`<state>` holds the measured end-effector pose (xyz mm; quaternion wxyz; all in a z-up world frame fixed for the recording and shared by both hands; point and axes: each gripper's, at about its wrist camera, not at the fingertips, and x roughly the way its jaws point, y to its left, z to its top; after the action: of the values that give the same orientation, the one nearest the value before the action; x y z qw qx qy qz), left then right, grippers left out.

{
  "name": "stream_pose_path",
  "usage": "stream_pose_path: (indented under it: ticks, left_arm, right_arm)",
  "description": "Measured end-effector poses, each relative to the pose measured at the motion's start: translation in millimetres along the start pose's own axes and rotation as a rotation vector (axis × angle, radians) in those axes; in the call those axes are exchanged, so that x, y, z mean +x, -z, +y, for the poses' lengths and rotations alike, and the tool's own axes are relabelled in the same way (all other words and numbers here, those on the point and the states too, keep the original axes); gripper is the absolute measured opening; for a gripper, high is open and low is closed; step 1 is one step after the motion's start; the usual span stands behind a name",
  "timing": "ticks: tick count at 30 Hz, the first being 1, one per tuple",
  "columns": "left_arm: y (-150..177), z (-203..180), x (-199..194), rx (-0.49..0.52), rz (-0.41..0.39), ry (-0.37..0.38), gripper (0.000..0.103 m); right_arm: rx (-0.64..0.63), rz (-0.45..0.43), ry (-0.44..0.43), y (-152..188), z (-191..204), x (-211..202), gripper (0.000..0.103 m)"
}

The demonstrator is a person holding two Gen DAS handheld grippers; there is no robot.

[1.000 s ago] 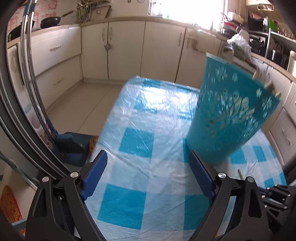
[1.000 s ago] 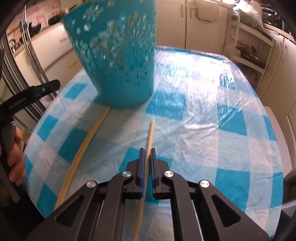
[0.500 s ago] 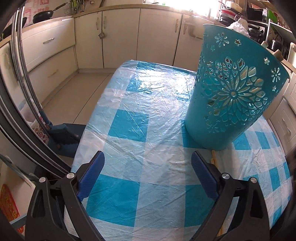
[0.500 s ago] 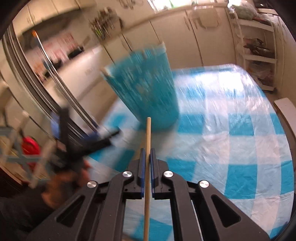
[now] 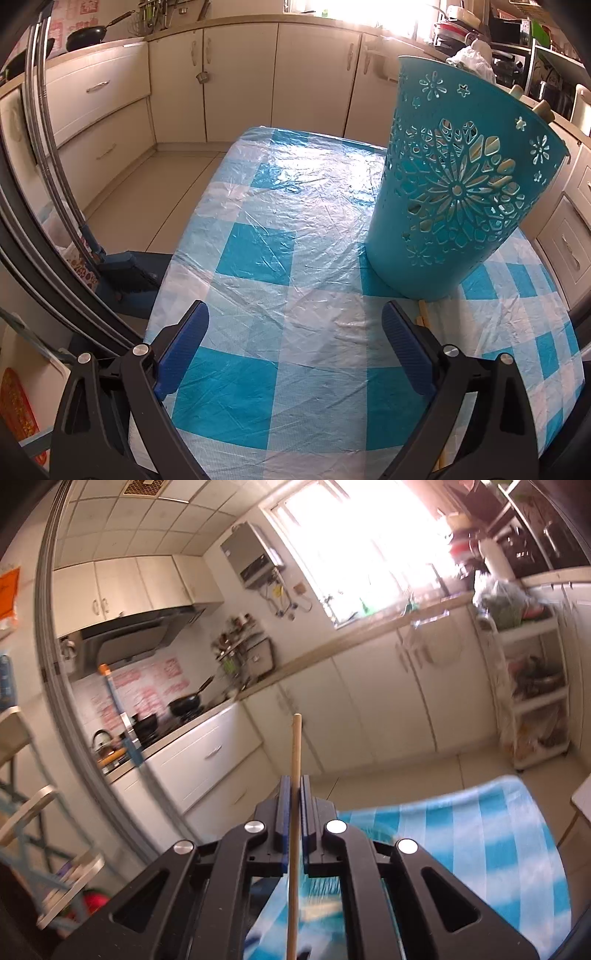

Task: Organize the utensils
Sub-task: 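Lift the right tool's chopstick over the basket and release it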

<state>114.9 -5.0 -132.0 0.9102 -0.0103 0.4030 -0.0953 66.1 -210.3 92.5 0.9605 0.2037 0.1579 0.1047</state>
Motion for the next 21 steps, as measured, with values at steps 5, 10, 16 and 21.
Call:
stream_pose_path:
  ticks: [5,10,16,21]
  left_arm:
    - [-1,2,1,-0.006,0.005,0.010,0.091]
    - [-1,4,2,-0.010,0.003,0.020,0.091]
    - [-1,5,2,-0.011,0.002,0.021,0.091]
    - [0,8,1,-0.025,-0.009,0.019,0.091]
  right_arm:
    - [0.003,-0.003,0.105,7,-4,40,0.006]
    - [0.000,0.040,0.162,20,-16,55,0.006]
    - [-0.024,0.102,0.150,31,-12,52,0.011]
    - [-0.049,0.047,0.127,29,-1,16,0.020]
